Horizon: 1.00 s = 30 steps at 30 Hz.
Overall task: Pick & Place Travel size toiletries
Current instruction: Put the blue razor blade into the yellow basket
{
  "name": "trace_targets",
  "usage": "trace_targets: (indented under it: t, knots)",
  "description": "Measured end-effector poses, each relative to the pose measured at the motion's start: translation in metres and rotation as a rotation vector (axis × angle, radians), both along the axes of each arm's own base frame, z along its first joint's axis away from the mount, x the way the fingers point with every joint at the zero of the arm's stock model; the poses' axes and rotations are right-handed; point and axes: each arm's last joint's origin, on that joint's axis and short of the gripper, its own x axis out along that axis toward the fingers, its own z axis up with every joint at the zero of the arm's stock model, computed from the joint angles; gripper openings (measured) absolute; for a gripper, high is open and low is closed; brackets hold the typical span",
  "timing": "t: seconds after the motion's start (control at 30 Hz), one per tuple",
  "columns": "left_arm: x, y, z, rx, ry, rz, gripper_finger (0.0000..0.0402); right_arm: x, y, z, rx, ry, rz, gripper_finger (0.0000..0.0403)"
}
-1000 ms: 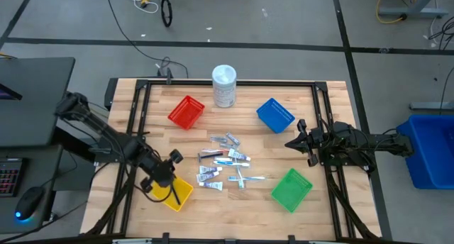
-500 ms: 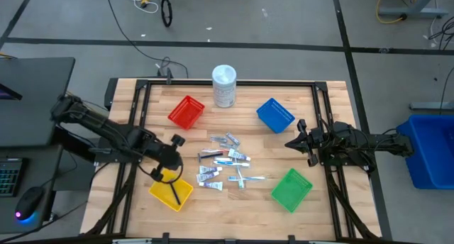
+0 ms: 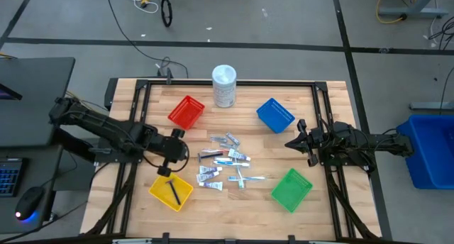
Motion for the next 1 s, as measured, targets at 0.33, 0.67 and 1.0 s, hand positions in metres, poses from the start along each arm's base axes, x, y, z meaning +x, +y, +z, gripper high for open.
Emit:
trace_targets:
  t: [0.33,0.67,1.0]
  knots:
    - [0.001,0.002,0.001,0.054,-0.022,0.011,0.0019,0.000,0.000,0.000,0.000,0.000,0.000,0.0014]
    - [0.009,0.006,0.006,0.087,-0.115,0.006,0.0005,0.000,0.000,0.000,0.000,0.000,0.000,0.0013]
    - [0.011,0.013,0.006,0.077,-0.113,0.032,0.0017,0.000,0.000,0.000,0.000,0.000,0.000,0.0013]
